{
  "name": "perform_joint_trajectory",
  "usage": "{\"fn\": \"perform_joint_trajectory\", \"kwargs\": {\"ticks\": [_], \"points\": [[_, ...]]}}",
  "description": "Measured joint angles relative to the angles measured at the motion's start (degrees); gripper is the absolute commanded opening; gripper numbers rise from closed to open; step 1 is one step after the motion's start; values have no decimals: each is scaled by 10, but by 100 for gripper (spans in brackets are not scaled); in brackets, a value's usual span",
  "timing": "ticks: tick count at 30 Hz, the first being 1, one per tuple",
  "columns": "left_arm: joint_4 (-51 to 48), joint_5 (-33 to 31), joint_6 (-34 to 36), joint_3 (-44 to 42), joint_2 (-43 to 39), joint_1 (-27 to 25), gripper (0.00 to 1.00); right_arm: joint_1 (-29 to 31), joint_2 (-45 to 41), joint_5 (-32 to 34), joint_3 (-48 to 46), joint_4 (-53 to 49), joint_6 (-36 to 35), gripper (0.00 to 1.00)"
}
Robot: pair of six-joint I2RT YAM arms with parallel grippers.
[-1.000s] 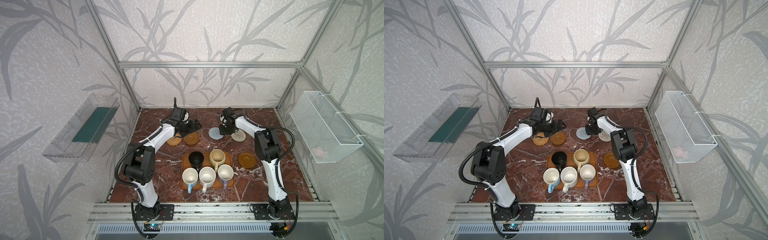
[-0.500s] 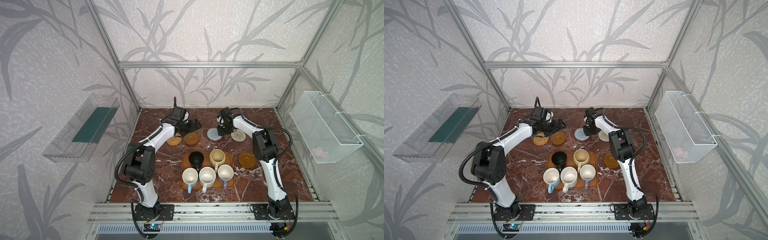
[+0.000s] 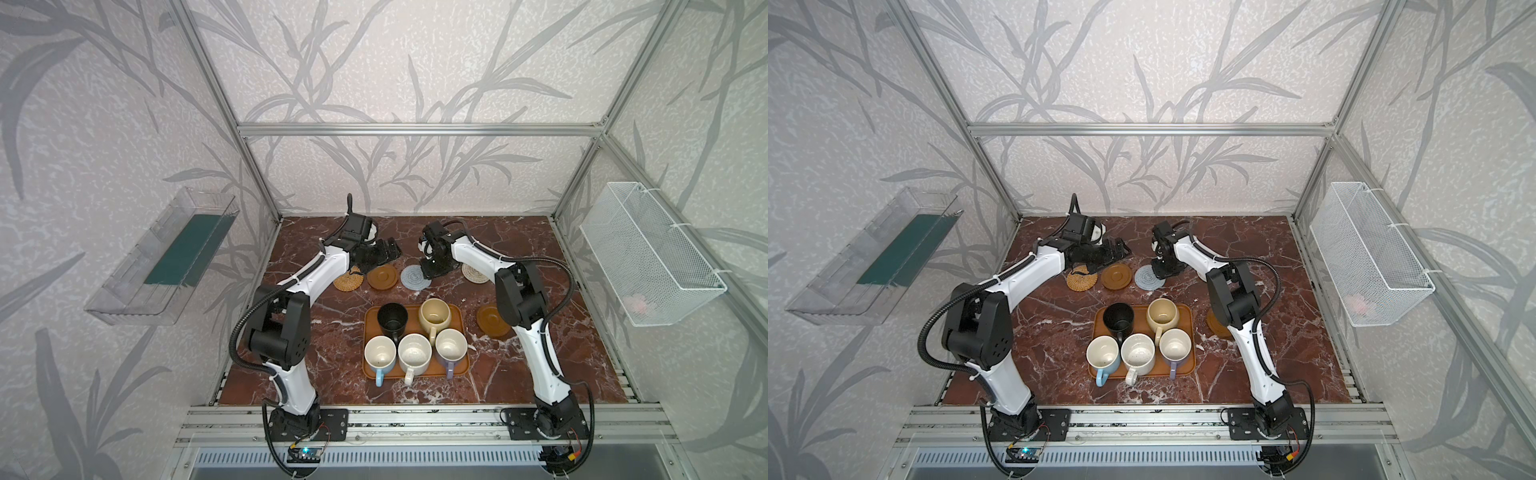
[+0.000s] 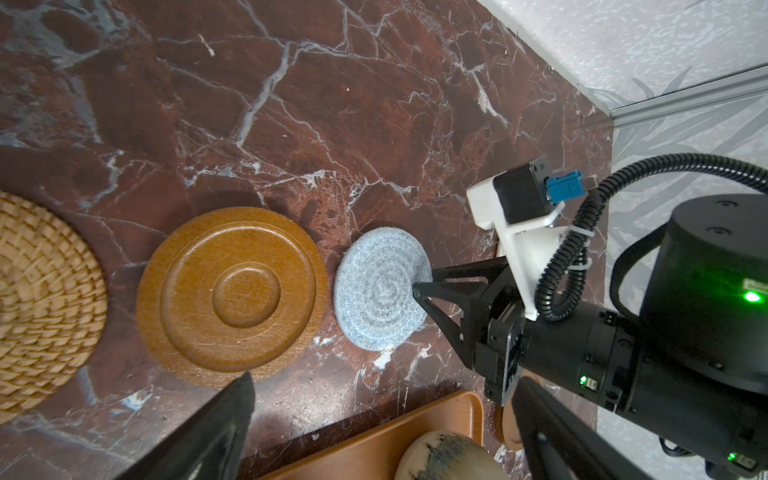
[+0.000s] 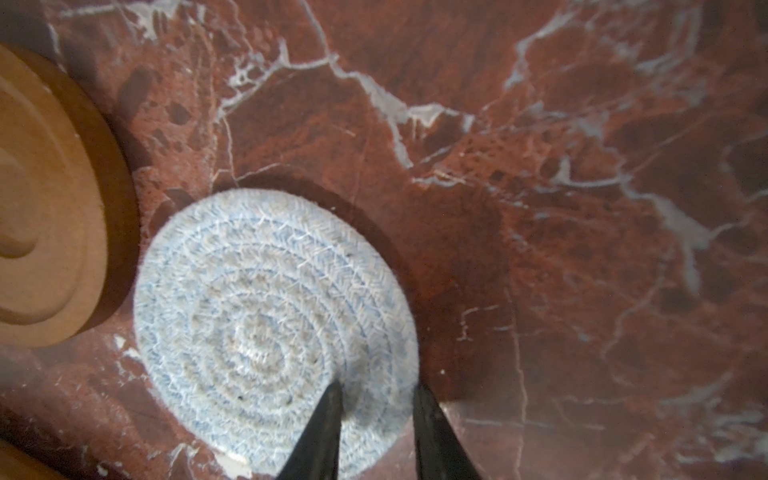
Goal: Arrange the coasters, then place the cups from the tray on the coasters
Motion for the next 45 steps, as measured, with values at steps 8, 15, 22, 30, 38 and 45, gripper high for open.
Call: {"fn": "perform_joint_trajectory", "kwargs": {"ticks": [8, 15, 22, 30, 38, 45], "points": [[-3, -3, 1, 0, 0, 0, 99, -2, 24, 32, 52, -33, 9, 30], [-10, -5, 3, 0, 0, 0, 99, -4, 35, 33, 73, -45, 9, 30], [-13, -5, 3, -3, -2, 0, 99, -1, 30, 20, 58, -37, 8, 30], [-12, -5, 2, -7, -6, 0, 99, 1, 19, 3, 34, -17, 9, 30], [-13, -5, 1, -7, -6, 0, 99, 1, 14, -3, 23, -3, 15, 31], [-13, -5, 0, -7, -6, 0, 99, 2, 7, 2, 13, 0, 23, 35]]}}
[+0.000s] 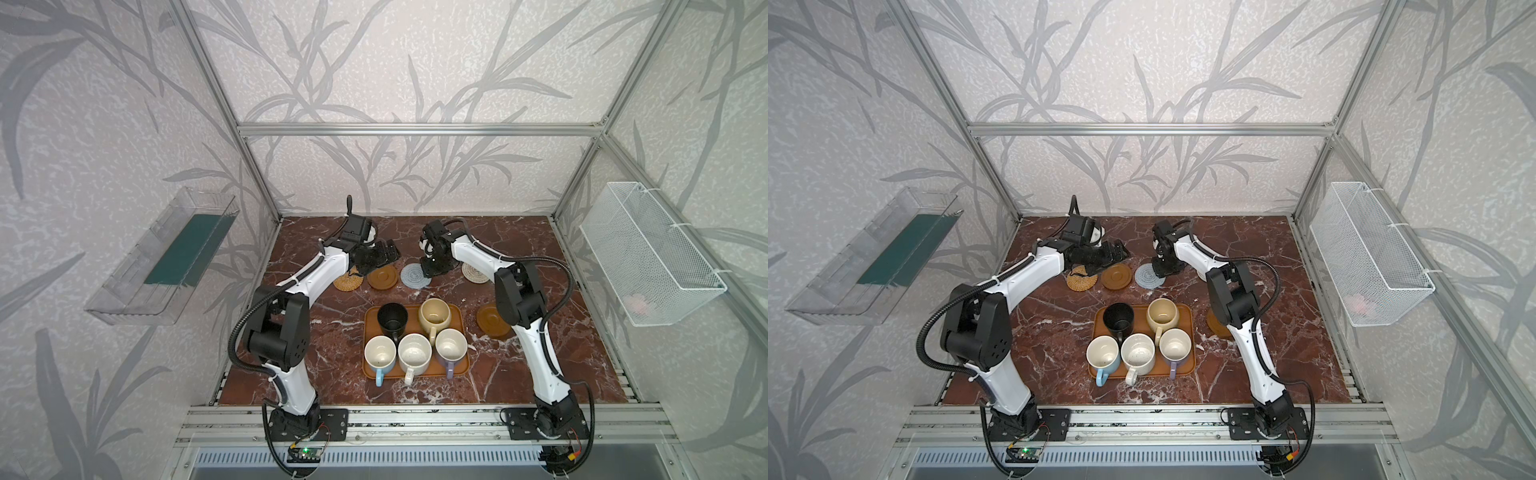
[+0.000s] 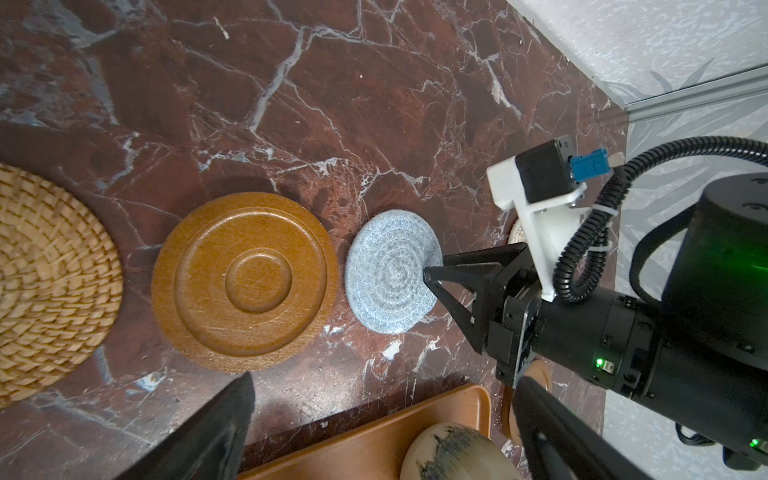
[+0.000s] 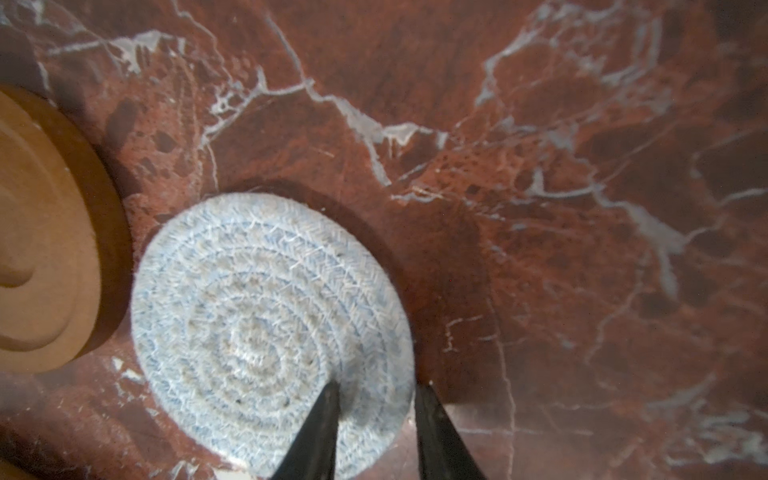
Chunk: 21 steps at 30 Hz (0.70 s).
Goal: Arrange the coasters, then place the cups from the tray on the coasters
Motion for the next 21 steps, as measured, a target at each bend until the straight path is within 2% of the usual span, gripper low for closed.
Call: {"fn": "perform_joint_trajectory", "kwargs": {"ticks": [11, 12, 16, 18, 21], "points": [[0, 0, 0, 0, -8, 0, 99, 1, -66, 14, -28, 4, 1, 45], [0, 0, 0, 0, -9, 0, 99, 1, -75, 14, -31, 5, 1, 48], [0, 4, 0, 0, -18, 0, 99, 2, -111, 16, -49, 13, 2, 73], [0, 11, 0, 0, -24, 0, 99, 2, -135, 25, -66, 19, 3, 100], [0, 23, 0, 0, -35, 0, 99, 2, -178, 39, -99, 26, 9, 99]]}}
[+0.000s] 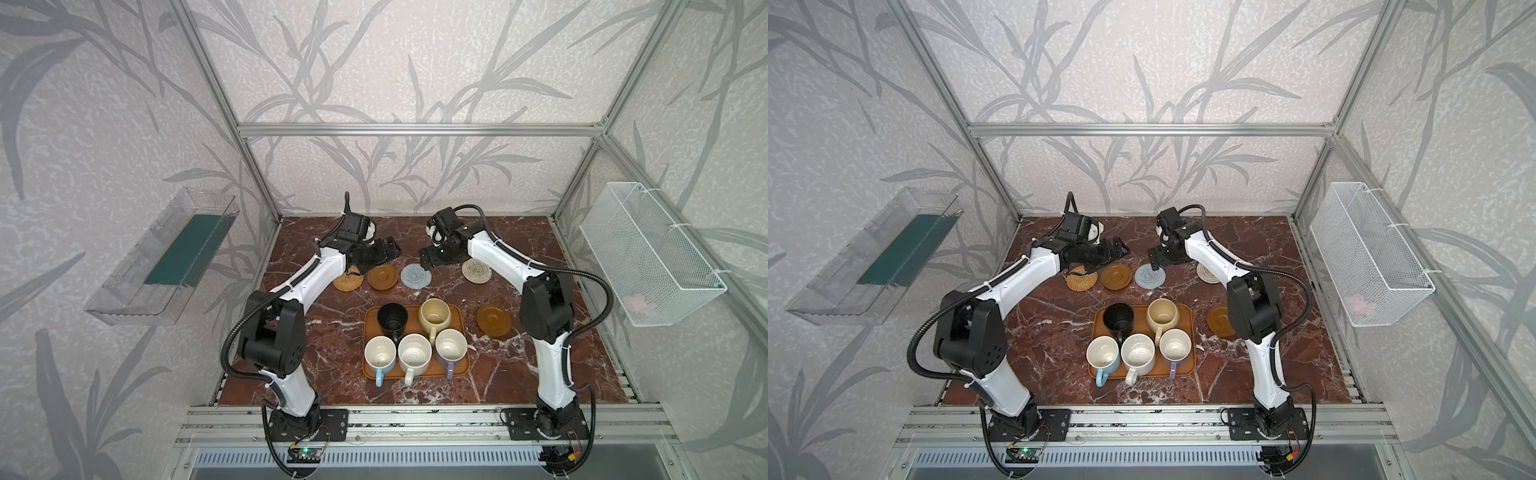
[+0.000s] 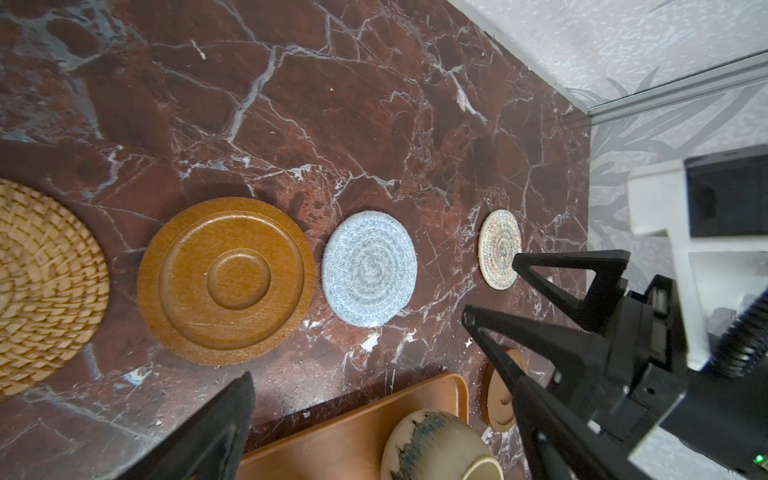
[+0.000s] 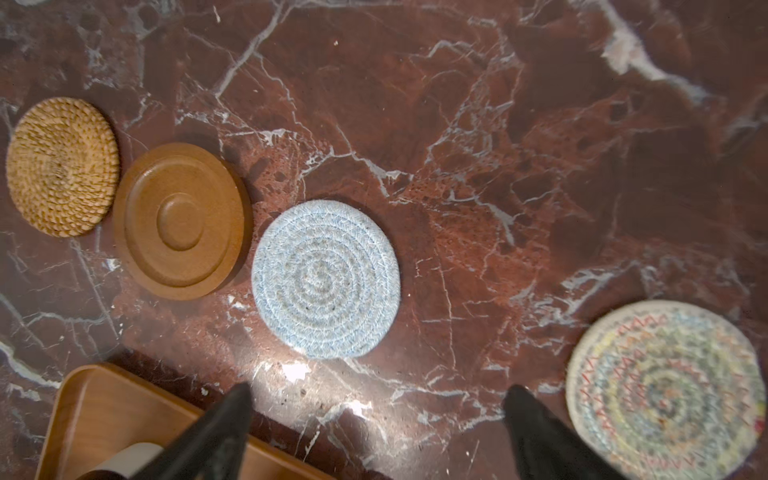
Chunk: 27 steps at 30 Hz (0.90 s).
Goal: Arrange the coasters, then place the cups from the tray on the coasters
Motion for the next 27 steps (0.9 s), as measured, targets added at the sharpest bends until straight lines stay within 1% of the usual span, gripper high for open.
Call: {"fn": "perform_joint_trajectory", "kwargs": {"ticks": [6, 11, 14, 19, 21, 23, 27], "points": [[1, 35, 9, -2, -47, -7, 99, 0, -107, 45, -72, 24, -6, 99], [7, 48, 14, -17, -106, -29, 99, 0, -210, 94, -163, 54, -47, 99], [0, 46, 15, -19, -130, -42, 99, -5, -254, 110, -211, 62, -64, 99], [-21, 36, 15, -19, -142, -60, 99, -27, -283, 106, -272, 66, -75, 99], [-31, 37, 15, -19, -140, -63, 99, -50, -283, 90, -292, 76, -76, 99], [-40, 38, 15, -19, -135, -68, 99, -87, -279, 68, -308, 80, -71, 99], [-54, 40, 14, 3, -108, -78, 99, -147, -254, 36, -302, 83, -56, 99]]}}
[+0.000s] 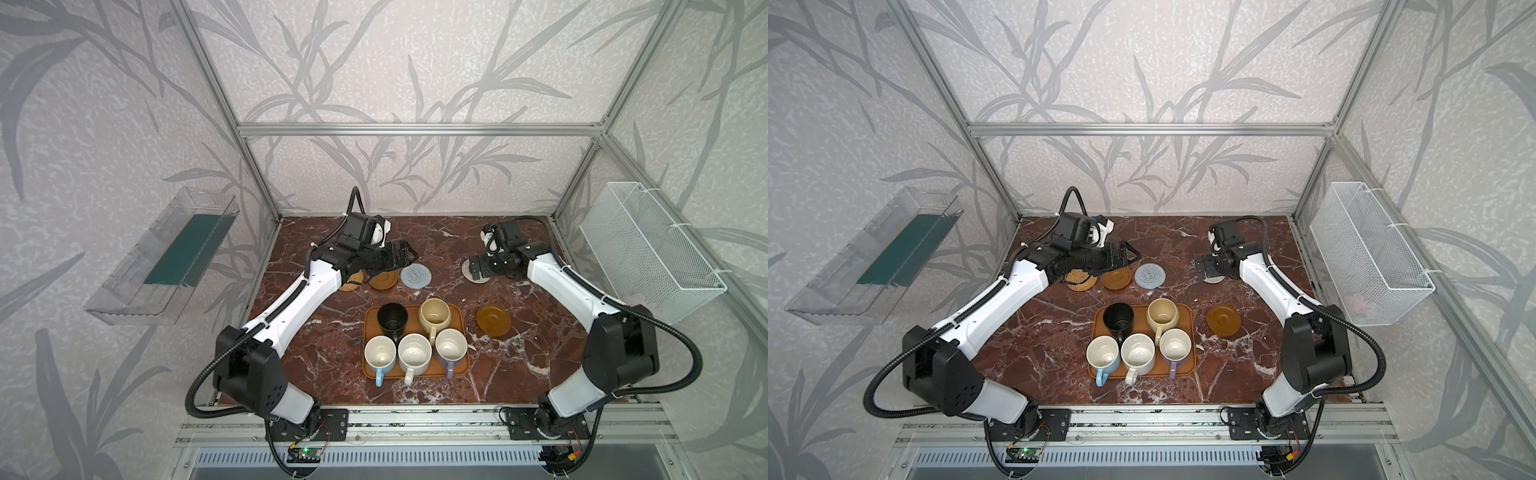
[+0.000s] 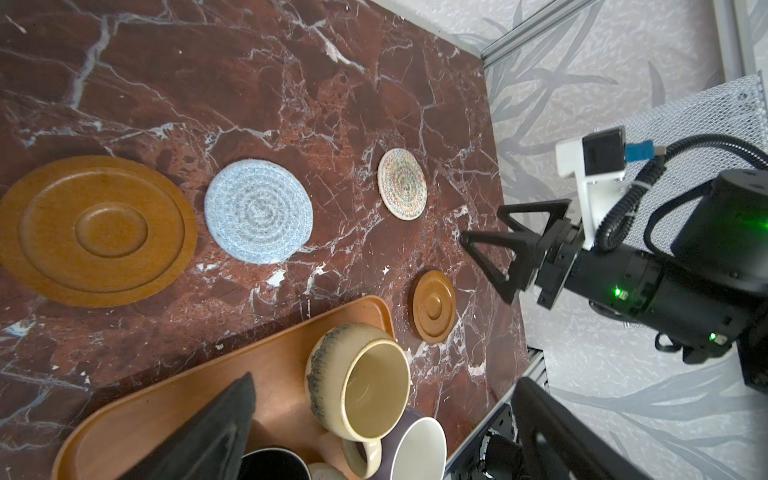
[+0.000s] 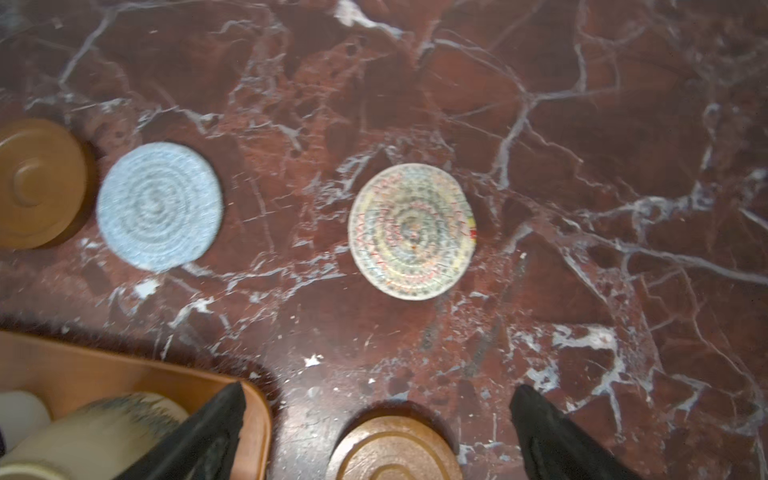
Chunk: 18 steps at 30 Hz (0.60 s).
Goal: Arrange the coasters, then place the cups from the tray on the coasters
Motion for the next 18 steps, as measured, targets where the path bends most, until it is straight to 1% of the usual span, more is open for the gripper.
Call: {"fn": "perform_joint_trajectory", "kwargs": {"ticks": [2, 6, 10, 14, 17, 18], "points": [[-4, 0, 0, 24, 22, -9, 99, -10, 18, -3, 6, 2, 2, 100], [-12, -1, 1, 66, 62, -25, 99, -7, 52, -1, 21, 4, 2, 100], [-13, -6, 0, 99, 98, -32, 99, -14, 85, 13, 31, 3, 13, 94], [-11, -21, 0, 104, 110, -34, 99, -41, 128, 7, 67, 2, 22, 94], [-14, -24, 2, 127, 125, -34, 97, -54, 142, 8, 75, 5, 25, 94], [-9, -24, 2, 131, 128, -34, 96, -56, 144, 8, 75, 5, 26, 92]]}}
